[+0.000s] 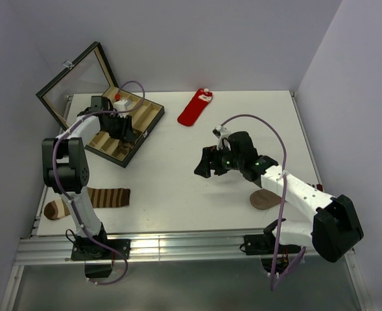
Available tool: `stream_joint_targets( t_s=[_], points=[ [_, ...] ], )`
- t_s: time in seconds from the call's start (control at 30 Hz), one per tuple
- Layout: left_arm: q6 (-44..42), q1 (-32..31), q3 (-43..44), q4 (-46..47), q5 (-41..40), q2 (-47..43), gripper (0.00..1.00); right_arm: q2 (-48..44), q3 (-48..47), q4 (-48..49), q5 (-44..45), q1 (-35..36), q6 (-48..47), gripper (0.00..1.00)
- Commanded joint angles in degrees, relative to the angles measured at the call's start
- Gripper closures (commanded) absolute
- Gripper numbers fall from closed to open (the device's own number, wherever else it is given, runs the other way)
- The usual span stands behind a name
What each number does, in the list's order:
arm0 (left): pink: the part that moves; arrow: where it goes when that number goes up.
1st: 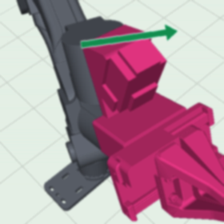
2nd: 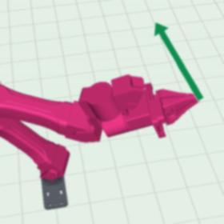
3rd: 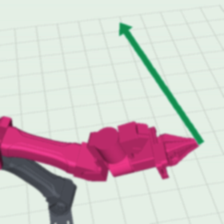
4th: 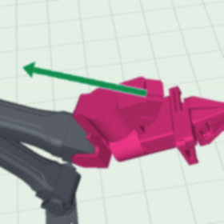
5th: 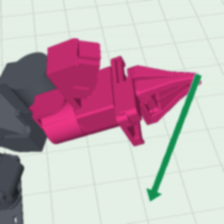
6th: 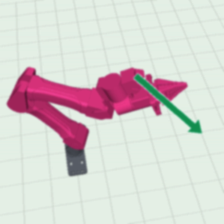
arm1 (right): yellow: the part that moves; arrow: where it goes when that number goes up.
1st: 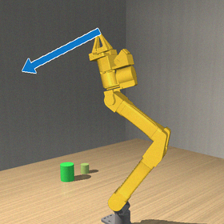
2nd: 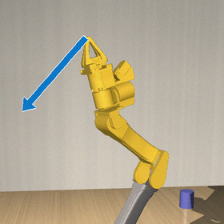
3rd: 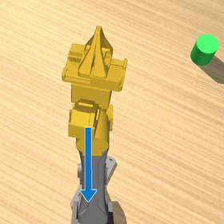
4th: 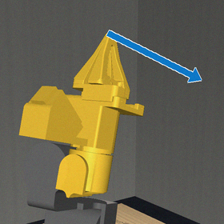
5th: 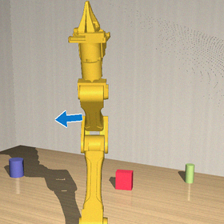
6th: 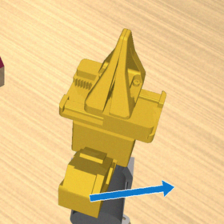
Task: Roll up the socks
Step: Place the sock in the storage box.
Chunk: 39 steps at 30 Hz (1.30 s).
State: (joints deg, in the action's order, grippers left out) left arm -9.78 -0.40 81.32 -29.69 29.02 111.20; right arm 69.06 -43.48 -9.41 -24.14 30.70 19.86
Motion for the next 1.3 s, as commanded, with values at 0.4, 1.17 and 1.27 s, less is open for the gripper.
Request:
stream_joint_targets(
  t_s=[0.4,1.17,1.27],
  points=[
    [3.6,-4.8,-7.9,4.5,-23.6,-0.5,0.99,-1.0,0.6,3.3,-0.9,-0.4,-0.2,0.17],
    [5.1,-5.7,-7.7,2.7,-13.7,-0.5,0.76,-3.1,2.3,4.1,-0.6,-0.4,-0.3,0.17],
    [4.2,-5.7,-7.8,2.6,-17.7,0.4,0.76,-3.7,2.7,4.6,-0.3,-0.4,-0.4,0.17]
  ],
)
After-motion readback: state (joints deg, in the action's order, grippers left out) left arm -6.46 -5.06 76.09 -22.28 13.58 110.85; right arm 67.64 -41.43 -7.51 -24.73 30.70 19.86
